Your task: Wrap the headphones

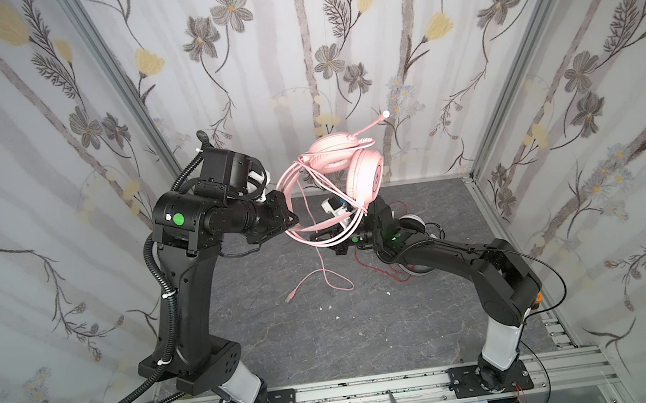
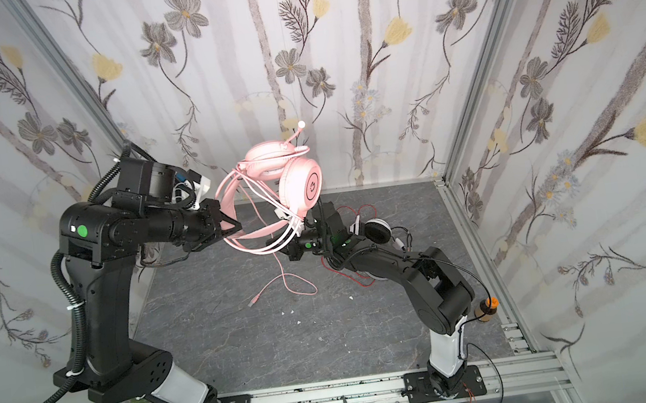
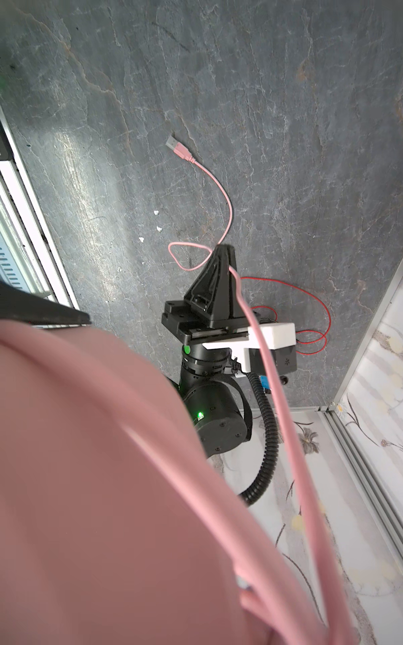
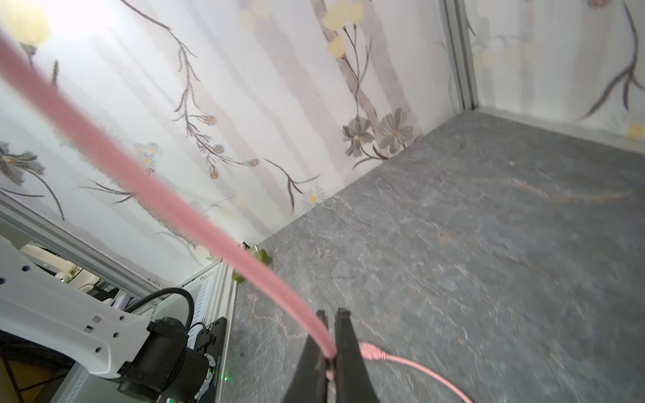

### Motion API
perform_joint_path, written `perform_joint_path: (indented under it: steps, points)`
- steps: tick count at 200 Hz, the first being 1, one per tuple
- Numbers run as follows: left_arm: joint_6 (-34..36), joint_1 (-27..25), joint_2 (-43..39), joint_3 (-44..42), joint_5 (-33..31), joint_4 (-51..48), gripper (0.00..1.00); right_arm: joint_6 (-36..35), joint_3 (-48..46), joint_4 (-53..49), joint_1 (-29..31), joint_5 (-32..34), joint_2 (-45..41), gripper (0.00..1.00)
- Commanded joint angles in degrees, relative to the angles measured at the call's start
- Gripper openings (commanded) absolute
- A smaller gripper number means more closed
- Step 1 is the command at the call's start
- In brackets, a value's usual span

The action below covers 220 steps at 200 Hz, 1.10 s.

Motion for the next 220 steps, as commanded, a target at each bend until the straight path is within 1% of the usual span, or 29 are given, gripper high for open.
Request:
perform_joint_path:
  steps: [1,24,54,71,82,96,112,129,143,151,165,173,185,220]
  points:
    - [0.29,0.77,-0.04,0.23,-1.44,0.95,0.0,-0.31,-5.19,-0.38,-1.46,2.6,-3.87,0.0]
    - [1.37,2.32,-0.12,-1.5,-2.97,1.0,0.0,-6.17,-8.84,-8.29,-1.88,5.5,-8.55,0.0]
    - [1.93,4.16,-1.4,-7.85,-3.91,5.42,0.0,-10.65,-13.7,-15.61,-1.81,9.69,-14.86,0.0]
    - [1.87,4.42,-1.97,-11.19,-4.87,7.95,0.0,-12.5,-16.05,-19.26,-1.77,12.66,-18.14,0.03]
    - [1.89,4.41,-2.15,-13.43,-5.32,9.42,0.0,-13.66,-17.13,-21.22,-1.74,13.03,-19.71,0.06]
    - [1.63,4.37,-3.07,-17.25,-4.95,12.06,0.0,-14.64,-17.91,-22.91,-1.48,12.72,-20.42,0.09]
    - [0.95,4.41,-5.4,-23.5,-4.45,16.21,0.0,-15.9,-18.68,-24.5,-0.78,13.33,-20.29,0.11]
    - [0.01,4.43,-7.76,-29.54,-4.06,19.72,0.0,-16.2,-18.82,-25.53,-0.46,13.97,-18.92,0.12]
    - [-0.5,4.39,-9.12,-32.39,-3.7,21.22,0.0,-15.86,-18.82,-25.57,-0.41,14.02,-17.69,0.12]
    - [-0.54,4.42,-9.81,-33.35,-3.76,21.52,0.0,-15.77,-18.95,-25.41,-0.49,13.81,-17.14,0.16]
    - [-0.16,4.43,-10.31,-33.84,-4.0,21.2,0.0,-15.68,-19.74,-24.34,-0.73,12.3,-16.49,0.34]
    - [0.16,4.43,-10.33,-33.72,-4.0,20.73,0.0,-15.75,-20.53,-23.48,-0.82,11.15,-16.23,0.39]
    - [0.42,4.43,-10.24,-33.44,-3.83,20.32,0.0,-16.34,-21.64,-22.52,-0.82,10.25,-15.7,0.43]
    - [0.86,4.39,-9.91,-31.66,-3.48,19.2,0.0,-17.94,-23.37,-20.3,-0.17,9.47,-13.59,0.46]
